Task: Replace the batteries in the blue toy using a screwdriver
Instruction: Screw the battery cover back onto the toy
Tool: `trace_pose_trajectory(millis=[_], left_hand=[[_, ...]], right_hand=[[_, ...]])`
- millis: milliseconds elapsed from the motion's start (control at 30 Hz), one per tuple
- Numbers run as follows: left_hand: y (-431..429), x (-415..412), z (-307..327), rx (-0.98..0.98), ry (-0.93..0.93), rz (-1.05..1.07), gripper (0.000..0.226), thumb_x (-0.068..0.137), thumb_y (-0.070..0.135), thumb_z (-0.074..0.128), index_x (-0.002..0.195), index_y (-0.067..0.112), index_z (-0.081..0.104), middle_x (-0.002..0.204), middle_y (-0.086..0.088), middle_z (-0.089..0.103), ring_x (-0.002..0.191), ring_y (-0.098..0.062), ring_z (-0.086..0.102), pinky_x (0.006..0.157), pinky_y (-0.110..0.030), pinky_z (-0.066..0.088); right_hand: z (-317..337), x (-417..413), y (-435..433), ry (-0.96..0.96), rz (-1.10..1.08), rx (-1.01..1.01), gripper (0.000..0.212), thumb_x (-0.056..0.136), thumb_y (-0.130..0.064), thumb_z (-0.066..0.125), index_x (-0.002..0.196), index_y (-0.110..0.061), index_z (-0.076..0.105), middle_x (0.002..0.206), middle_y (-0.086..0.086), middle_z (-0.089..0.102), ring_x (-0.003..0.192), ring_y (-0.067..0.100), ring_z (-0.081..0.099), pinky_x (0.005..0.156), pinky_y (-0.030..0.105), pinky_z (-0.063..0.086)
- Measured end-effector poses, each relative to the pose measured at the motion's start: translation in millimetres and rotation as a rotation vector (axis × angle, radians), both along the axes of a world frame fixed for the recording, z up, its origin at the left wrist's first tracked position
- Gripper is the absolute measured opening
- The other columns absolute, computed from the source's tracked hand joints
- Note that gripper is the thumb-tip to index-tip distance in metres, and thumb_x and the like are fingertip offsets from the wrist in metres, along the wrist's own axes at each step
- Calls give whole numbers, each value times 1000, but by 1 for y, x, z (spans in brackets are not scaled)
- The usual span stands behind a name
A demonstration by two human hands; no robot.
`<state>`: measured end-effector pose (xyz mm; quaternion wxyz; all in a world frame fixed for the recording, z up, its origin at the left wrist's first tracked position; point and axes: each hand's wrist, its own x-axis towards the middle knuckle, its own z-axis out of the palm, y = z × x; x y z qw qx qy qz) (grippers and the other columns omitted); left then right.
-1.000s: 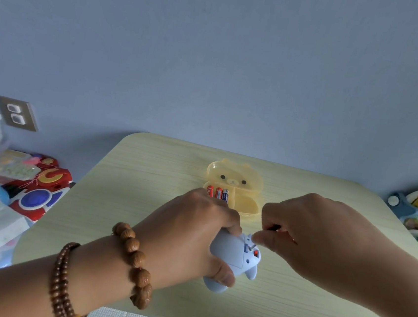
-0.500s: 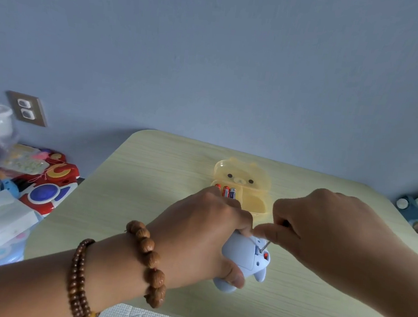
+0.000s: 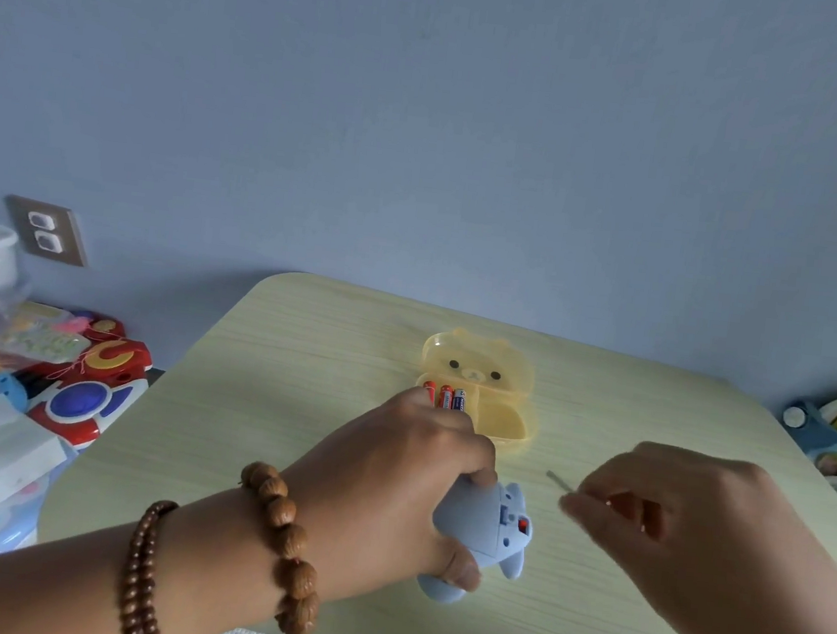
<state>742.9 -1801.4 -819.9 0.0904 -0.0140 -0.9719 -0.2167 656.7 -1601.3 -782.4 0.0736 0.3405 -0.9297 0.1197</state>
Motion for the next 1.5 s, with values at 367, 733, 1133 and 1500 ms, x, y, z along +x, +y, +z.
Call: trace_pose_trajectory(millis=[367,733,1133,1500], left_hand=[[-2,0,-2,12,5,-8,57,57,54,87,105,34,64,105,22,59,98,3,38,83,-19,42],[-3,-2,-2,13,-9,-8,56,56,56,87,102,35,64,103,24,60,98,8,39,79,-12,38],[-6,-3,0,65,-38,-4,51,51,58,88,89,41,58,90,24,57,88,7,48,65,-9,34],[-17,13,-6,159,16,-72,88,70,48,86,136,62,31,128,52,32,114,29,39,91,0,36]], right_hand=[[-78,-20,11,-51,-209,-177,21,83,-39,69,104,-34,67,60,-15,55,61,6,57,59,34,50],[-80,-12,2,-15,-244,-29,31,97,-47,38,121,-35,53,109,-9,60,107,16,60,76,32,49],[-53,9,-2,-53,389,-115,78,71,-49,72,138,-55,32,134,-32,46,99,3,62,66,28,60],[-52,4,-4,-635,210,-627,41,77,-70,62,98,-37,75,68,1,74,53,14,67,63,34,59]])
